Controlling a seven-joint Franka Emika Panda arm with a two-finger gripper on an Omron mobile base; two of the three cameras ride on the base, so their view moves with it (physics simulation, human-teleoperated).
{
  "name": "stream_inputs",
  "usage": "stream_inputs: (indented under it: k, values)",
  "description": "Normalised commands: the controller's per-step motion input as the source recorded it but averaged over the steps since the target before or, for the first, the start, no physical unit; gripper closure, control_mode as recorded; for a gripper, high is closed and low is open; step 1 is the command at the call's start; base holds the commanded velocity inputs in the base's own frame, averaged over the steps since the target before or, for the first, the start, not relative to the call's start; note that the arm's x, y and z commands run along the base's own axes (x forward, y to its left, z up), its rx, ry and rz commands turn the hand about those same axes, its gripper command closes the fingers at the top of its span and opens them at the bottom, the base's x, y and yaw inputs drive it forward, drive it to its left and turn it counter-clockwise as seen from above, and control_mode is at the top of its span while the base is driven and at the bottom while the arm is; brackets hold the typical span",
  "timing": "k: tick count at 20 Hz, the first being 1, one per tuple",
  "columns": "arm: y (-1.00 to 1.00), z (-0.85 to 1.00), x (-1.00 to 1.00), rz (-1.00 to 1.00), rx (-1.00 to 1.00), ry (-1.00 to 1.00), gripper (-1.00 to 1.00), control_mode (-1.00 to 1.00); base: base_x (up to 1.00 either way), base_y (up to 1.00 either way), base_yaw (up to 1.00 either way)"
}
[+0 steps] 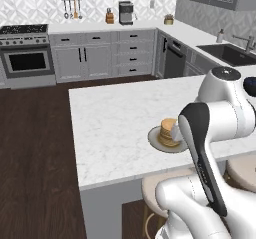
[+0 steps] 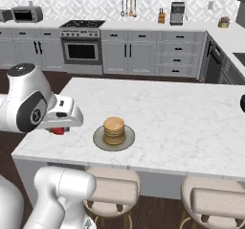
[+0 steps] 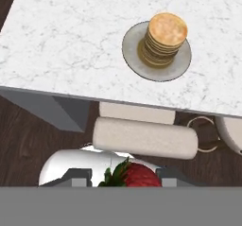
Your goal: Take the strawberry from the fridge and place it on top of the pancake, located on the dining counter.
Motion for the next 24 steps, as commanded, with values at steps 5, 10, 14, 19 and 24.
stream_inputs:
  k: [5, 10, 14, 19, 24]
  values:
    - [-0.26, 0.00, 0.98, 0.06, 0.00, 0.00, 1.00, -1.00, 0.00, 0.00, 0.00]
    - [-0.35, 0.00, 1.00, 0.12, 0.02, 0.09, 1.00, -1.00, 0.00, 0.00, 0.00]
    - [-0.57, -0.36, 1.00, 0.08, 0.00, 0.17, 1.00, -1.00, 0.00, 0.00, 0.00]
    - [-0.30, -0.80, 1.00, 0.09, 0.00, 0.00, 1.00, -1.00, 0.00, 0.00, 0.00]
    - [0.00, -0.38, 1.00, 0.11, 0.00, -0.02, 1.00, -1.00, 0.00, 0.00, 0.00]
